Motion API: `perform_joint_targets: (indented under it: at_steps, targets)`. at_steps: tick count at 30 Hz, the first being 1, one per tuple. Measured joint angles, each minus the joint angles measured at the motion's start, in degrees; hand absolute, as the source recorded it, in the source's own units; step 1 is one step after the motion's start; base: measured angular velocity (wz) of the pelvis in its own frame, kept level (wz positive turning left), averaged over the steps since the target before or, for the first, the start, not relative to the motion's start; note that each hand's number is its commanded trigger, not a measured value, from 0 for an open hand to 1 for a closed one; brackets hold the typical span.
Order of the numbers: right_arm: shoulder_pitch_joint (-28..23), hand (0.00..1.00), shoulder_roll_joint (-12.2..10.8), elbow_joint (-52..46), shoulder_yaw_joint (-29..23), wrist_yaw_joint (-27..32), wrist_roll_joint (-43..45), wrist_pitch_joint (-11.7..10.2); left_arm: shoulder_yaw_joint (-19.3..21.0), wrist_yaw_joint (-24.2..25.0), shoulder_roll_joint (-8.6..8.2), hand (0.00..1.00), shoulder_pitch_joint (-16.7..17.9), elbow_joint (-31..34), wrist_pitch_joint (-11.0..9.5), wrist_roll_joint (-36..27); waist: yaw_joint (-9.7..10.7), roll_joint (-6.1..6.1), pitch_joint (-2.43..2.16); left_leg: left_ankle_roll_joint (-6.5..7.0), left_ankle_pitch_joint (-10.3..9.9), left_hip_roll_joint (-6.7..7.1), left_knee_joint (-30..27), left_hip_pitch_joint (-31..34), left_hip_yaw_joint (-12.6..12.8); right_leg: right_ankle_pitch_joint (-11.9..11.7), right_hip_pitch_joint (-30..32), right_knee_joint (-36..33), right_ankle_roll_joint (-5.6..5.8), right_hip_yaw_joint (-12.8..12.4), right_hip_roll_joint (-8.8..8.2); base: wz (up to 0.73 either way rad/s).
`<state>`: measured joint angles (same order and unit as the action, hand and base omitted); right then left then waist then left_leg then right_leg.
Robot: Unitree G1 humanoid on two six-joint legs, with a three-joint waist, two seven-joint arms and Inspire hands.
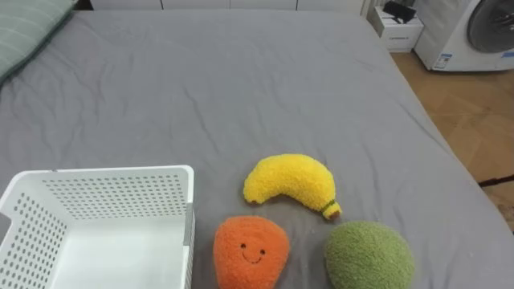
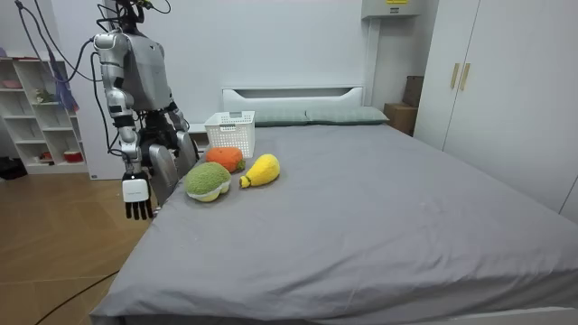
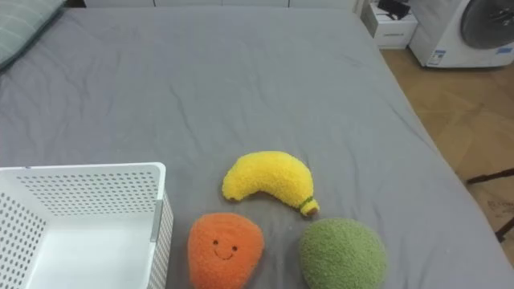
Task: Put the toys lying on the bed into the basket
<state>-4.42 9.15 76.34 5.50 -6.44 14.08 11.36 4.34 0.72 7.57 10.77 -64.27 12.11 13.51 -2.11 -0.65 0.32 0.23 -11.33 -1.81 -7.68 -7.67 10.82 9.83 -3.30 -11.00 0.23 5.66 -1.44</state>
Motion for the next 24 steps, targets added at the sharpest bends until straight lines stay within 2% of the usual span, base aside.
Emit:
perform_joint_targets:
  at_steps: [11, 15, 19, 21, 22, 24]
  targets:
    - [0.3, 0.00, 0.0, -0.1, 0.0, -0.5, -0.2, 0.0, 0.0, 0.0, 0.01, 0.00, 0.0, 0.0, 0.0, 0.2, 0.0, -0.24, -0.01, 0.00, 0.0, 0.02, 0.0, 0.0, 0.0, 0.0, 0.0, -0.1, 0.00, 0.0, 0.01, 0.00]
    - [0.0, 0.00, 0.0, 0.2, -0.6, 0.6, -5.2, 0.1, 0.0, 0.0, 0.01, 0.00, 0.1, 0.1, 0.5, 0.8, 0.0, -0.26, 0.02, 0.00, 0.0, 0.14, 0.0, 0.0, 0.0, 0.0, 0.0, 0.0, 0.01, -0.1, 0.04, 0.00]
    - [-0.3, 0.00, 0.1, 2.2, -5.8, 2.4, -10.6, 0.5, 2.3, 0.0, 0.02, 0.00, 0.1, 0.1, 0.8, 0.7, 0.3, -0.27, 0.03, 0.00, 0.0, -0.06, 0.0, -0.1, 0.1, 0.0, -0.2, 0.1, 0.00, 0.0, 0.05, 0.00]
    - [-1.1, 0.00, 0.6, 3.2, -8.7, 3.1, -15.5, 0.5, 3.7, 0.0, 0.07, 0.00, 0.1, 0.2, 0.8, 0.8, 0.5, -0.66, -0.10, -0.01, 0.0, -0.07, 0.1, -0.2, 0.1, 0.0, -0.3, 0.1, 0.01, 0.0, 0.06, 0.02]
    - [-1.8, 0.00, 0.8, 3.6, -11.6, 4.0, -18.2, 0.5, 5.2, 0.0, 0.20, 0.00, 0.2, 0.2, 0.8, 0.8, 0.9, -0.59, 0.04, -0.03, 0.0, -0.12, 0.1, -0.4, 0.0, 0.1, -0.6, 0.2, -0.01, 0.1, 0.10, 0.04]
    - [-2.1, 0.00, 1.7, 3.5, -16.6, 4.7, -20.9, 0.4, 8.5, 0.0, 0.27, 0.00, 0.7, 0.8, 0.8, 0.8, 1.9, -0.96, 0.03, -0.06, 0.0, -0.15, 0.2, -0.6, 0.0, 0.2, -0.8, 0.2, -0.03, 0.0, 0.14, 0.02]
